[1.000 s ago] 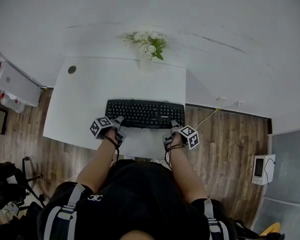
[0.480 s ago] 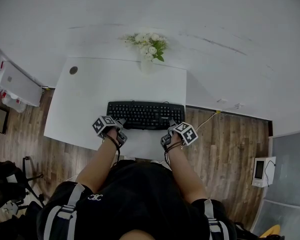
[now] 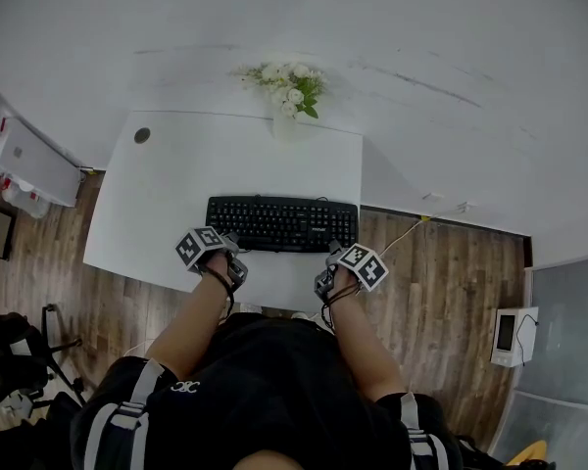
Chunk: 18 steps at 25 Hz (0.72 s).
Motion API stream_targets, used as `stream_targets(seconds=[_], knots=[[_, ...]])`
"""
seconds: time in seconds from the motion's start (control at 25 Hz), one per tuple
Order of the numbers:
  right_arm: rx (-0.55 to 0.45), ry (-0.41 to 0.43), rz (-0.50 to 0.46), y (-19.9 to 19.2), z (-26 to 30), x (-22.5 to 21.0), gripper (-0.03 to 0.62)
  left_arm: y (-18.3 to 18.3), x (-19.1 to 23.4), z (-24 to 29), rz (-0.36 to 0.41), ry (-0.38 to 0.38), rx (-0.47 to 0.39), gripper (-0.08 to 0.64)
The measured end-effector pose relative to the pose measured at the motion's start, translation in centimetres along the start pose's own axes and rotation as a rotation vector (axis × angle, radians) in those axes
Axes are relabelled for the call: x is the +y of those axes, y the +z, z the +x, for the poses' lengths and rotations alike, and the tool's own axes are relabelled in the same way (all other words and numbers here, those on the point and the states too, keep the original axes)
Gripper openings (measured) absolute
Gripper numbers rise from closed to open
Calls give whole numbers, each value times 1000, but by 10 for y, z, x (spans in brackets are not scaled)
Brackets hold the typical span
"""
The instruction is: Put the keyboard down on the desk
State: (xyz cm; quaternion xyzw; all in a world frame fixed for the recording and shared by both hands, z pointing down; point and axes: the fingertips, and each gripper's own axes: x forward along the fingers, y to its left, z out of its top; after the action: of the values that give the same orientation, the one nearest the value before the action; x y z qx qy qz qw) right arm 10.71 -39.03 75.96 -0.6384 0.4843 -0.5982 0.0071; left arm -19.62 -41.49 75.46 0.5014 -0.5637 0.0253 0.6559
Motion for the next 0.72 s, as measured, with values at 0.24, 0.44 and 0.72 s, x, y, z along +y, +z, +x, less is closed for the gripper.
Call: stream_targets(seconds=[0.24, 0.44, 0.72], knots=[[-21, 82, -131, -3, -9, 28, 3, -4, -17, -8, 95, -30, -16, 2], [-78, 172, -340, 3, -16, 63, 5, 2, -38, -17, 271, -24, -73, 2], [-364, 333, -658, 31, -56, 133, 5, 15, -108, -50, 784, -120, -315, 0]])
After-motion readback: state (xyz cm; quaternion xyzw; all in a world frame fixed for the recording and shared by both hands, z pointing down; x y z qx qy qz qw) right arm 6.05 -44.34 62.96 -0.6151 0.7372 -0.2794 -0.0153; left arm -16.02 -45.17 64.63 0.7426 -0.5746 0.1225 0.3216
